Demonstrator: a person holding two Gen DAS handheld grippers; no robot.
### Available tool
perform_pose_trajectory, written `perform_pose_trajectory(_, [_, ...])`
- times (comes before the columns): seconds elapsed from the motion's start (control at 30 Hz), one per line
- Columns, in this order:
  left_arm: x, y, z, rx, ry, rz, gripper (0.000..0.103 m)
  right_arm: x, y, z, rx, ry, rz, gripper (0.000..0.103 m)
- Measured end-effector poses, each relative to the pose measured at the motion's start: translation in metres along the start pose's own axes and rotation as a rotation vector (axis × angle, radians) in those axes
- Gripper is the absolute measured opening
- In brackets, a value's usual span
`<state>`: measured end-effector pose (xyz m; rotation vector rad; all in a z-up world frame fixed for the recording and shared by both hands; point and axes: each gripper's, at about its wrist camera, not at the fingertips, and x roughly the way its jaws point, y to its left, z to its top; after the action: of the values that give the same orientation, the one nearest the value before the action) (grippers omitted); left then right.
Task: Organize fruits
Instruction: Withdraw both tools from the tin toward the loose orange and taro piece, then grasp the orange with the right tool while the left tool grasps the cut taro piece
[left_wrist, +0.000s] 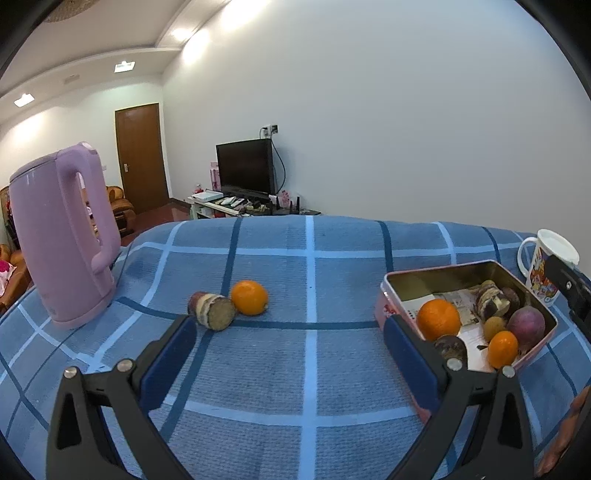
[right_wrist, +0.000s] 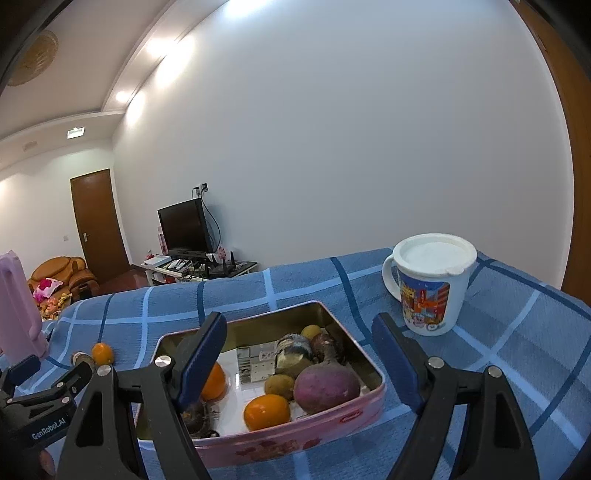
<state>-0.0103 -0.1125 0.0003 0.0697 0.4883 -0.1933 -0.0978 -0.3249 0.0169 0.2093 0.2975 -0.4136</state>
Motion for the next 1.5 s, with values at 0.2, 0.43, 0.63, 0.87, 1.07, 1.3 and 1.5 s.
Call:
perform_pose_trajectory(0.2, [-0.002, 0.013, -0.001, 0.001, -0.003, 0.016, 0.103, -0.001, 0.02, -0.005, 0.011, 0.021, 0.012, 0.082])
perform_pose_trajectory(0.43, [0.0, 0.033, -0.002, -0.013, 0.012, 0.033, 0.103, 0.002, 0.046, -0.009, -0.002, 0.038, 0.028, 0.082])
perform_pose_trajectory(0.63, [0.004, 0.052, -0.002, -0.02, 0.019, 0.059, 0.103, 0.006, 0.074, -0.013, -0.023, 0.048, 0.052, 0.082])
perform_pose_trajectory(0.87, [0.009, 0.074, -0.002, -0.034, 0.026, 0.082, 0.103, 0.012, 0.109, -0.018, -0.046, 0.068, 0.1, 0.082])
perform_pose_trajectory(1.07, [0.013, 0.092, -0.001, -0.045, 0.033, 0.101, 0.103, 0.019, 0.133, -0.022, -0.059, 0.087, 0.133, 0.082])
perform_pose_trajectory(1.3, [0.018, 0.109, 0.0, -0.061, 0.041, 0.119, 0.103, 0.03, 0.158, -0.024, -0.075, 0.116, 0.166, 0.082])
perform_pose_trajectory(1.5, [0.025, 0.123, 0.001, -0.065, 0.056, 0.143, 0.103, 0.039, 0.177, -0.027, -0.094, 0.145, 0.188, 0.082])
